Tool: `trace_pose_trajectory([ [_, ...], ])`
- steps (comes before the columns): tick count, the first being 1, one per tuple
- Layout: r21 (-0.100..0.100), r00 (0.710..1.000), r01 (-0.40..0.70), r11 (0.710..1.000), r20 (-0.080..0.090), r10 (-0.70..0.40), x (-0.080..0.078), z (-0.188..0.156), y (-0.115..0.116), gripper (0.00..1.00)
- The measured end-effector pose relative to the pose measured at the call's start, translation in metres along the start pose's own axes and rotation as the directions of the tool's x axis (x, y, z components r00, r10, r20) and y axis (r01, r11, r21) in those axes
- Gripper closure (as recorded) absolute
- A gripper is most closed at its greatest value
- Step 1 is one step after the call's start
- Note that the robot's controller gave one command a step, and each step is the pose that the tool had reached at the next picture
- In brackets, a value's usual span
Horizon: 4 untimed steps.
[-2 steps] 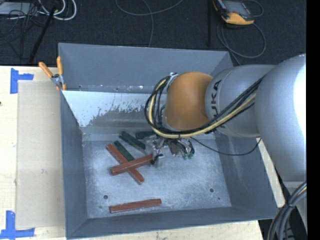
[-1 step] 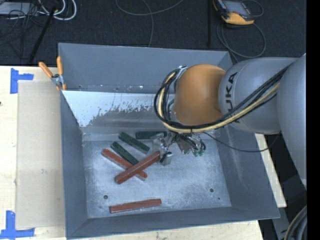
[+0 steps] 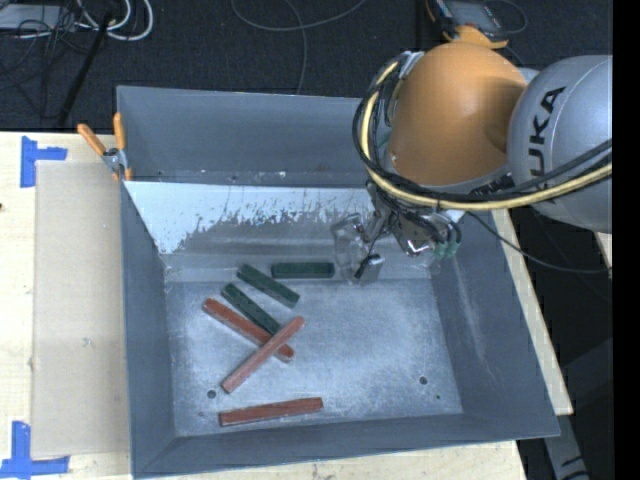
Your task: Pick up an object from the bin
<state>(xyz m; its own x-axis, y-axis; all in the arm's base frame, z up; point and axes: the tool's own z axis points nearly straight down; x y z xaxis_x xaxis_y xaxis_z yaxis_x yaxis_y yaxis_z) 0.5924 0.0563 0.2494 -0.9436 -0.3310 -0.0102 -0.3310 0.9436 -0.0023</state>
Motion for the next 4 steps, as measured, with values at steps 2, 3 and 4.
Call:
trace_pose_trajectory([
  [2, -0.003, 1.0, 0.015, 1.0, -0.01, -0.015, 0.002, 0.072, 0.019, 0.0],
  [3, -0.007, 0.914, 0.406, 0.914, -0.008, -0.406, -0.015, 0.18, 0.062, 0.0],
  [4, -0.009, 0.884, 0.467, 0.884, -0.007, -0.467, 0.011, 0.179, 0.09, 0.0],
])
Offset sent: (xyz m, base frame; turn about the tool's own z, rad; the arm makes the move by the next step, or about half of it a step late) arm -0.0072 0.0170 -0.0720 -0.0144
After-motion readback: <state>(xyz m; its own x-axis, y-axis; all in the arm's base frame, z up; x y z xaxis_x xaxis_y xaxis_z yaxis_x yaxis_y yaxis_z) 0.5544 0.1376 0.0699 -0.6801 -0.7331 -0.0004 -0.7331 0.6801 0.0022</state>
